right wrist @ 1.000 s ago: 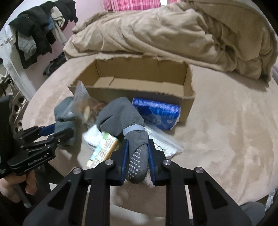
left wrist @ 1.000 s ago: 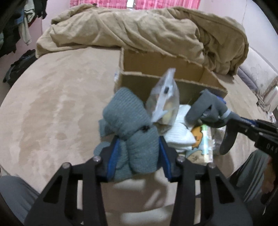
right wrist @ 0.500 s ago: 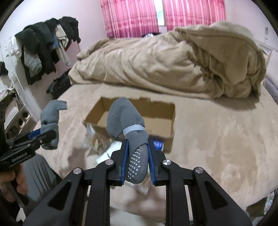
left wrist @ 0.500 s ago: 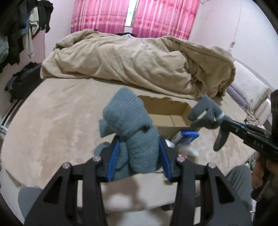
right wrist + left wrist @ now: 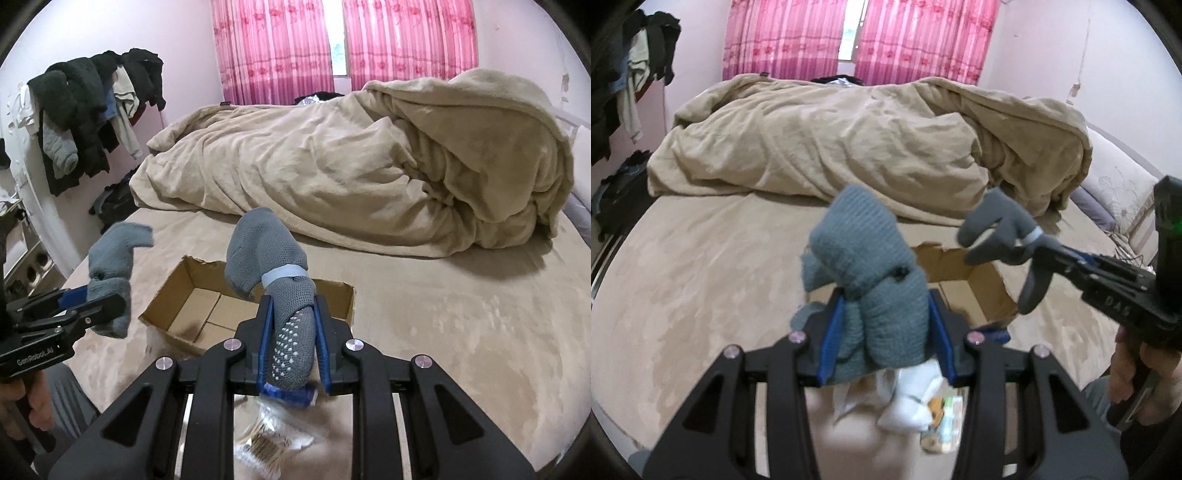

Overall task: Organize objects
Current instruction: 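Carry glove into box with left gripper while right gripper drops sock there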

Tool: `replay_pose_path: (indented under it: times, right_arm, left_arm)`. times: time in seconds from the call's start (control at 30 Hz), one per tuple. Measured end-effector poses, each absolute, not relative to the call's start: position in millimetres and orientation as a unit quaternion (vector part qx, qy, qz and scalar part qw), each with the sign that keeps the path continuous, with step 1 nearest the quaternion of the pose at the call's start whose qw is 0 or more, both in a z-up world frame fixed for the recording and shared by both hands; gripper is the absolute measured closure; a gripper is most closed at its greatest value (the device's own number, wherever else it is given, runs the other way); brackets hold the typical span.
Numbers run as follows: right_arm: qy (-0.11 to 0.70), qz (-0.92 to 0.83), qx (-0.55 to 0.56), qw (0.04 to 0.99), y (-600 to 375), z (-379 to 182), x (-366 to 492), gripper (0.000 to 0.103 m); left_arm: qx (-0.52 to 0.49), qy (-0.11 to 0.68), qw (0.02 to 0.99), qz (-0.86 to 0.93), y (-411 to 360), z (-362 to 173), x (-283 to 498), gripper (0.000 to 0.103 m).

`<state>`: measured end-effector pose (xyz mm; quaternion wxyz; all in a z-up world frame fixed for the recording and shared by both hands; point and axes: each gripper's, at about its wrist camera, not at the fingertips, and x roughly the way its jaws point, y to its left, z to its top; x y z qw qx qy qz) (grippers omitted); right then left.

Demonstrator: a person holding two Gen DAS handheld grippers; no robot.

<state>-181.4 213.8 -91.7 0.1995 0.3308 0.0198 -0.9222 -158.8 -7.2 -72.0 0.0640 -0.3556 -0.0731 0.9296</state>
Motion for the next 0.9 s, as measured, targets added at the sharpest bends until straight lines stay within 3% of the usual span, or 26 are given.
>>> replay_pose_path:
  times: [0.6,0.83,0.9]
  right_arm:
    - [0.018,-0.900,0.384,0.205,207,-175,-243,0.079]
    - [0.015,-0.892,0.395,0.220,217,-177,-240,0.049]
    - [0.031,-0.895,0.389,0.218,215,-170,-234,0.041]
  left_arm:
    - [-0.438,-0.081,0.110,0.888,48,-159,-247,0.057]
    - [-0.461,-0.082,0.118,0.876,62,-182,-256,0.054]
    - [-0.462,-0.096,0.115,0.874,57,-176,-252,0.048]
